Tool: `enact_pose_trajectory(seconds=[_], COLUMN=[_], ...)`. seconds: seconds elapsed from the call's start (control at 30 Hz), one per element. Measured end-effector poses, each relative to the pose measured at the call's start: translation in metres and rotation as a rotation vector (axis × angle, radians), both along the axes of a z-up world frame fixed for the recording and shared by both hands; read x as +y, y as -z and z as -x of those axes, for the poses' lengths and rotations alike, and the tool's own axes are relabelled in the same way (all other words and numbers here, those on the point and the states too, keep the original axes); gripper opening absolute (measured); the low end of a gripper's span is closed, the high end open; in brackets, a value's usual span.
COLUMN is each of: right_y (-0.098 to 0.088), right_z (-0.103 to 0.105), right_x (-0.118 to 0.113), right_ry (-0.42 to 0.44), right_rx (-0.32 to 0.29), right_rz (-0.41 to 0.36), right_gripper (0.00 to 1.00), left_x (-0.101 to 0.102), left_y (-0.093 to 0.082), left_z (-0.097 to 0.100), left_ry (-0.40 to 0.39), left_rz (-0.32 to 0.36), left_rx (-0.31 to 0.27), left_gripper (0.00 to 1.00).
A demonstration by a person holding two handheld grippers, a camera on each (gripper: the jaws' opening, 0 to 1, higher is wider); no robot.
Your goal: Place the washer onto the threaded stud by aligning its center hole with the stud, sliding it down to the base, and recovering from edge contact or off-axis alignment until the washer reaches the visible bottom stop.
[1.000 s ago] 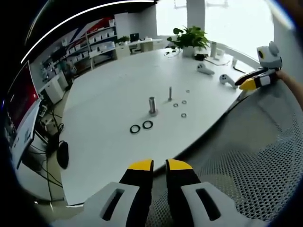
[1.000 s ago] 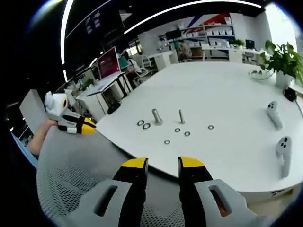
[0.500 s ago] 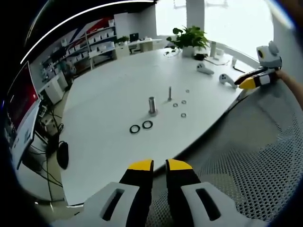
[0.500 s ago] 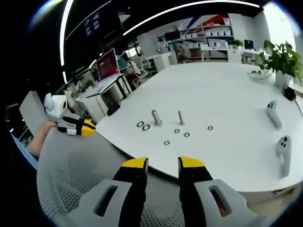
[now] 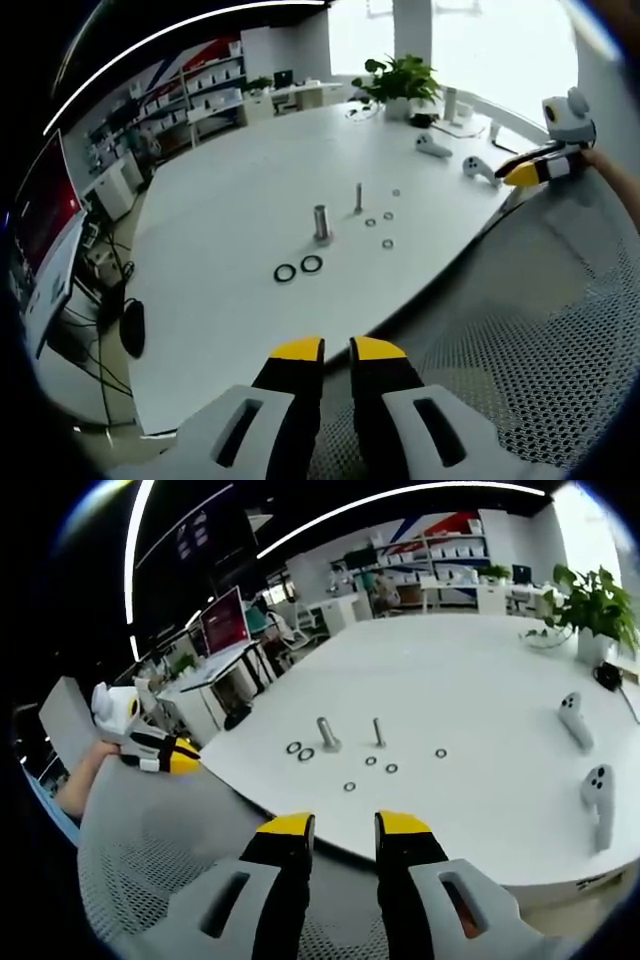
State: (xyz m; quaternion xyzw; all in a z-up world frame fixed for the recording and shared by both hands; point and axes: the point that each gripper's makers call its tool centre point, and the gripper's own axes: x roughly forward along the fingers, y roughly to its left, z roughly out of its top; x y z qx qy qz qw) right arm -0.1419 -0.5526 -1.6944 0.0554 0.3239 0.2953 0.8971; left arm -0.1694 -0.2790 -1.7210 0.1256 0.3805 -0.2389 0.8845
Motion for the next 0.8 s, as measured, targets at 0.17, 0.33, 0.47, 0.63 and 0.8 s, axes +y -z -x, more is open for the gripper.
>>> enact_pose_trajectory(seconds=[0.17, 0.33, 0.47, 0.63, 0.8], right_y=[0.0023, 0.0018, 0.002, 0.0019, 0.0023], right_z=[0.0022, 0.0026, 0.0028, 0.0028, 0.0028], right_x=[0.0028, 0.0024, 0.0031, 0.0042, 0.0045], right_ry=[-0.028, -0.021, -0.028, -0.036, -0.041], right_rx=[0.012, 0.01, 0.012, 0.012, 0.013], right_rz=[0.009, 0.005, 0.006, 0.003, 0.005], right_gripper=[0.26, 0.27, 0.27, 0.27, 0.27], left_x=[0.0, 0.0002, 0.0003, 0.0002, 0.0], left_y=[0.0, 0.0002, 0.0001, 0.0002, 0.0002], left_z=[-0.0001, 0.0001, 0.0, -0.0001, -0.0002], left_ry=[-0.001, -0.001, -0.003, -0.005, -0.004], left_rz=[0.0, -0.001, 0.0, -0.001, -0.001], left_rx=[0.0, 0.0, 0.0, -0.001, -0.001], left_gripper=[0.08, 0.08, 0.08, 0.08, 0.08])
